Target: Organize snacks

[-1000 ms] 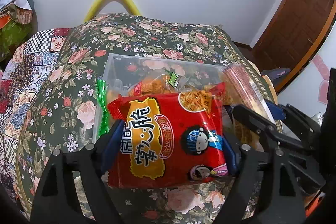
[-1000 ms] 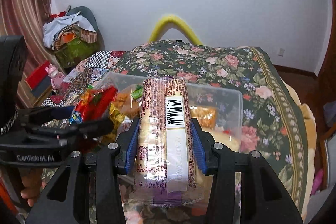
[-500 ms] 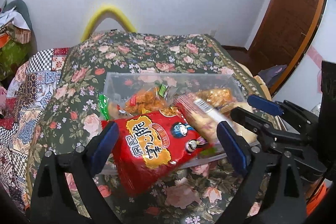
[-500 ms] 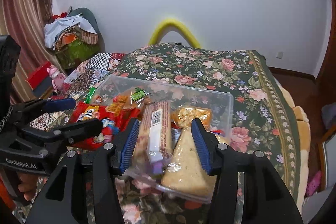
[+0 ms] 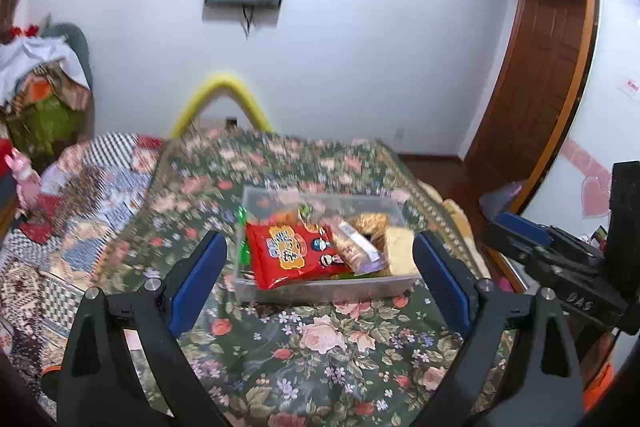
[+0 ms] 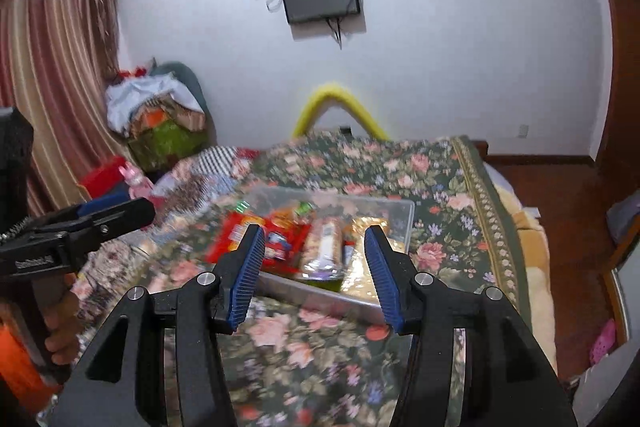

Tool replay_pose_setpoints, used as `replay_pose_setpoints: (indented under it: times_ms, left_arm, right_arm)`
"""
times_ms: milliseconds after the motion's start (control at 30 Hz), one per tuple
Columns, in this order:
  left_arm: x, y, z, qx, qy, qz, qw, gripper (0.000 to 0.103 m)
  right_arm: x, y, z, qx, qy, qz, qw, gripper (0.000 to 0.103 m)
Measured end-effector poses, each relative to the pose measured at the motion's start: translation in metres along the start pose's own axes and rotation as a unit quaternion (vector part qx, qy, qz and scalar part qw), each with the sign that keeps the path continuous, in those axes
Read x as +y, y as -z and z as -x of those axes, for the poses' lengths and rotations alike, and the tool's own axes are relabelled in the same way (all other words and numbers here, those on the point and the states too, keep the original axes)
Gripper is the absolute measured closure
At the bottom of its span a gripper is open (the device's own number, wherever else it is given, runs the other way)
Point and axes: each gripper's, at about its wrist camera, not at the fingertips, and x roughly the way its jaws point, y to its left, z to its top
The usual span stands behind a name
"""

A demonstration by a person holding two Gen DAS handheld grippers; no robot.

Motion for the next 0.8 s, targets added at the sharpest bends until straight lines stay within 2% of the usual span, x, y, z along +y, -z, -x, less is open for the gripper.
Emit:
replay_pose_setpoints:
  times_ms: [233,400,533,667,800]
  left_arm:
    - [-0.027,0.008,0.089,-0.09,-0.02,-0.035,0.9951,0.008]
    - [-0.042,0.018,0.132,-0.135,-0.019,-0.051,0.9893,0.001]
    - [-0.051,0.026,0.151,-0.153,-0.017,-0.066,0.9858,0.0]
    - [-0.056,0.032,0.158,-0.155,-0.014,-0.066,0.9856,0.0]
    - [-0.055,0.035,0.161,-0.153,-0.009,-0.059,0.9863,0.0]
  right_arm:
    - [0.04,-0.002,0.073,-0.072,-0.01,0.021,0.997,0.049]
    - [0.06,0.005,0.101,-0.103,-0.013,0.035,0.994,0.024]
    - [0.07,0.014,0.114,-0.123,0.002,0.038,0.992,0.015]
    - [0.075,0.021,0.122,-0.144,0.026,0.045,0.988,0.0]
    - [0.078,0.026,0.128,-0.146,0.029,0.051,0.988,0.0]
